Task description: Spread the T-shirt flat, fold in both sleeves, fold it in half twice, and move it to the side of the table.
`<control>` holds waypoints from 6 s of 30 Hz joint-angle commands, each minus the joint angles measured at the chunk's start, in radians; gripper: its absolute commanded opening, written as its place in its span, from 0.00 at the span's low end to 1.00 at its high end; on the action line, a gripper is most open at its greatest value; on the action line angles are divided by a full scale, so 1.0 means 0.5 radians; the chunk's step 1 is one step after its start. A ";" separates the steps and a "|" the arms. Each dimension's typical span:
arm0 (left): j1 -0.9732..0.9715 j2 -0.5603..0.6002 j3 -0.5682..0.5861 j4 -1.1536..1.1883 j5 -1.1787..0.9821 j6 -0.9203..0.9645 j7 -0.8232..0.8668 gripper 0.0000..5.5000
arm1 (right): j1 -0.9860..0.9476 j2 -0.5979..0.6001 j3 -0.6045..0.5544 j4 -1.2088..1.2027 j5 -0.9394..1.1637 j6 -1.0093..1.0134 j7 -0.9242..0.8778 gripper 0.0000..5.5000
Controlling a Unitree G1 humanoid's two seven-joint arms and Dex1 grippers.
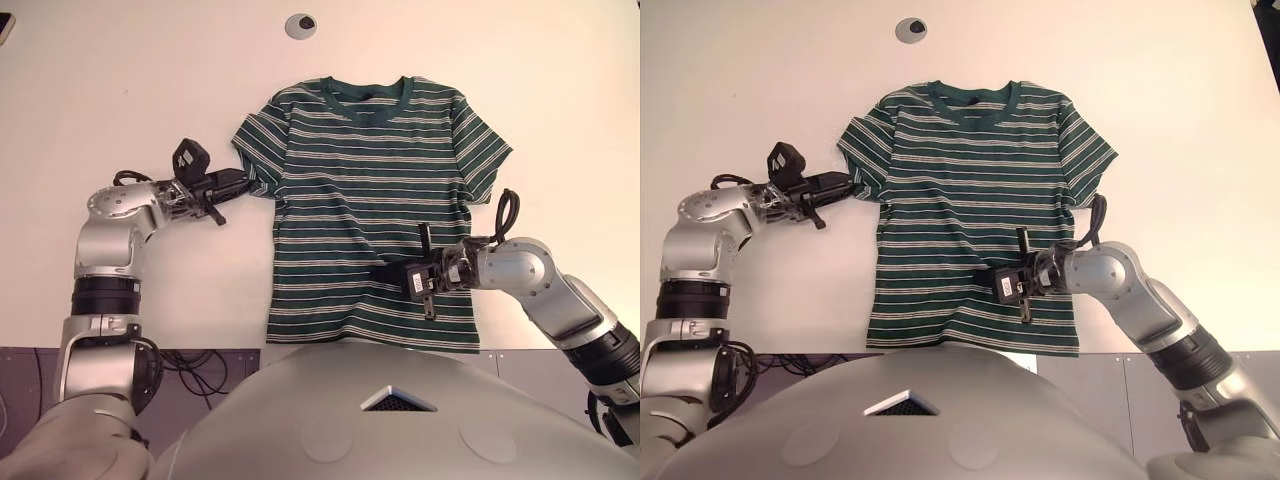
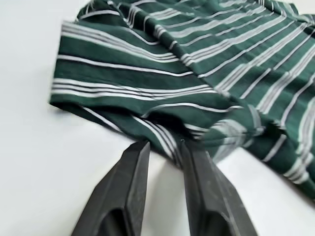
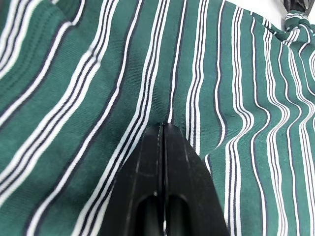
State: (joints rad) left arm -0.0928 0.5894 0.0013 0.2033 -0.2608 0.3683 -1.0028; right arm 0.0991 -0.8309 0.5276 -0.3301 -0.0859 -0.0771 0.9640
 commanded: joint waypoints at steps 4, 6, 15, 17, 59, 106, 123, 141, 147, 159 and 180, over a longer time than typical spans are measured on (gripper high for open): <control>0.113 0.084 -0.012 -0.095 0.006 -0.030 -0.029 0.20 | 0.071 -0.049 0.047 0.172 -0.165 0.128 0.007 0.00; 0.122 0.076 -0.025 -0.096 -0.002 -0.048 -0.039 0.20 | 0.074 -0.053 0.051 0.170 -0.165 0.126 0.010 0.00; 0.135 0.167 -0.019 -0.218 0.025 -0.313 -0.137 0.20 | 0.094 -0.072 0.051 0.153 -0.168 0.135 0.018 0.00; 0.098 0.141 -0.035 -0.163 0.036 -0.319 -0.115 0.20 | 0.082 -0.068 0.052 0.164 -0.172 0.126 0.020 0.00; -0.384 -0.077 -0.573 -0.110 0.749 -1.151 0.139 0.01 | 0.048 -0.061 0.132 0.248 -0.195 0.087 0.050 0.00; 0.260 -0.048 -0.678 -0.604 0.411 -1.065 0.193 0.24 | -0.457 0.373 -1.084 1.025 0.880 1.022 -0.760 0.28; 0.512 0.305 -0.847 -0.571 0.570 -1.133 -0.063 0.00 | -0.578 0.419 -1.168 1.250 0.669 1.010 -0.728 0.39; 0.528 0.215 -0.673 -0.656 0.297 -1.158 0.012 0.00 | -0.630 0.473 -1.013 1.475 0.524 0.994 -0.628 0.27; 0.579 0.213 -0.662 -0.717 0.260 -1.157 0.010 0.00 | -0.628 0.471 -1.013 1.511 0.508 0.988 -0.597 0.10; 0.568 0.202 -0.714 -0.635 0.343 -1.143 0.013 0.00 | -0.683 0.566 -1.045 1.239 0.565 0.925 -0.610 0.01; 0.513 0.069 -0.973 -0.296 0.617 -1.175 0.135 0.00 | -0.759 0.861 -0.732 0.953 0.467 1.167 -0.644 0.06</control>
State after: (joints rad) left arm 0.1363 0.6095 -0.4489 -0.0317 -0.0566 -0.2692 -0.9454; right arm -0.2630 -0.4019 0.1600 0.1527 0.1549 0.4861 0.6438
